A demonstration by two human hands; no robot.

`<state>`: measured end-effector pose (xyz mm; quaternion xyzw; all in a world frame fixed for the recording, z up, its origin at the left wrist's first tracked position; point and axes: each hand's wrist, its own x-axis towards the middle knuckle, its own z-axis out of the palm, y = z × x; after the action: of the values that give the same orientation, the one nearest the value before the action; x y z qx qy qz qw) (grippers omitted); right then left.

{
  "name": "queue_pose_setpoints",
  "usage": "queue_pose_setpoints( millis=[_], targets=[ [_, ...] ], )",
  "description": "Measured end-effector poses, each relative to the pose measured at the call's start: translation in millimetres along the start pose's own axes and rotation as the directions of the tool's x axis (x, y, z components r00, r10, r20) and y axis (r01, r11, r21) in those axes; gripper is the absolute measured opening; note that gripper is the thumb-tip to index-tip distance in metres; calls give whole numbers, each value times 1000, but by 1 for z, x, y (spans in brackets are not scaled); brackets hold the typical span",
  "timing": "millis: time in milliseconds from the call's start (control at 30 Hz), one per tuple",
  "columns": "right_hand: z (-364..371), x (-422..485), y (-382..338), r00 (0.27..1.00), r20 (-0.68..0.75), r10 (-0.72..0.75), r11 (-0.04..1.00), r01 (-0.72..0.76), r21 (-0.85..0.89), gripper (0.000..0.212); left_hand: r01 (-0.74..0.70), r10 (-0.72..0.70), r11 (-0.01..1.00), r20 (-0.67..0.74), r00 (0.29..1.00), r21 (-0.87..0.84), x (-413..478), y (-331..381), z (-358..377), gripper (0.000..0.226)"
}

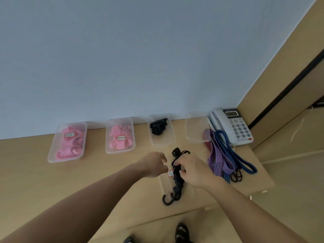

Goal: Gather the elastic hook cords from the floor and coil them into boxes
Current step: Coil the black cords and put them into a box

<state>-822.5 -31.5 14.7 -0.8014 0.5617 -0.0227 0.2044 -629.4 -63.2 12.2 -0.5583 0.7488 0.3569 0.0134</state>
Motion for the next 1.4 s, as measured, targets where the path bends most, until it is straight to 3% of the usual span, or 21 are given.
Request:
queue_pose_setpoints(
  millis=[133, 233, 333, 500, 600, 700, 767, 867, 1000, 1067, 1133, 1267, 1400],
  targets=[
    [23, -11, 2, 963, 216, -158, 955, 205, -216, 51, 45, -46, 999, 62, 997, 22, -9, -2, 14, 39],
    [37, -12, 9, 941, 254, -221, 886, 303, -351, 45, 85, -85, 996, 102, 991, 9, -15, -3, 20, 38],
    [43, -7, 16, 938, 241, -251, 879, 325, -348, 35, 124, -120, 992, 135, 984, -24, -23, -2, 26, 41],
    [27, 8, 16, 942, 139, -304, 941, 320, -111, 32, 133, -121, 989, 182, 976, -57, -36, 9, 19, 43],
    [-4, 19, 14, 952, 22, -305, 952, 304, 37, 29, 127, -115, 989, 135, 984, -81, -42, 23, -2, 34],
    [-37, 25, 10, 960, -22, -281, 940, 280, 196, 21, 86, -69, 955, 67, 995, -283, -50, 37, -31, 30],
    [-55, 25, 7, 970, -57, -238, 906, 242, 347, 17, 37, -39, 877, 4, 999, -478, -57, 47, -50, 34],
    [-78, 21, 0, 982, -126, -138, 768, 187, 613, 17, -66, 13, 698, -80, 997, -713, -69, 62, -80, 30],
    [-97, 15, -19, 956, -294, -13, 454, 268, 850, 11, -177, 151, 461, -119, 981, -870, -79, 87, -112, 27],
    [-103, 13, -31, 941, -328, 81, 295, 292, 910, 12, -227, 226, 394, -145, 963, -891, -85, 98, -121, 27],
    [-109, 11, -40, 931, -337, 138, 207, 306, 929, 15, -278, 282, 373, -177, 943, -885, -91, 105, -130, 26],
    [-125, 9, -55, 935, -335, 120, 220, 304, 927, 37, -369, 277, 452, -265, 924, -812, -101, 110, -143, 26],
    [-140, 5, -71, 945, -325, 43, 288, 300, 910, 56, -399, 285, 701, -281, 917, -591, -103, 113, -142, 18]
  ],
)
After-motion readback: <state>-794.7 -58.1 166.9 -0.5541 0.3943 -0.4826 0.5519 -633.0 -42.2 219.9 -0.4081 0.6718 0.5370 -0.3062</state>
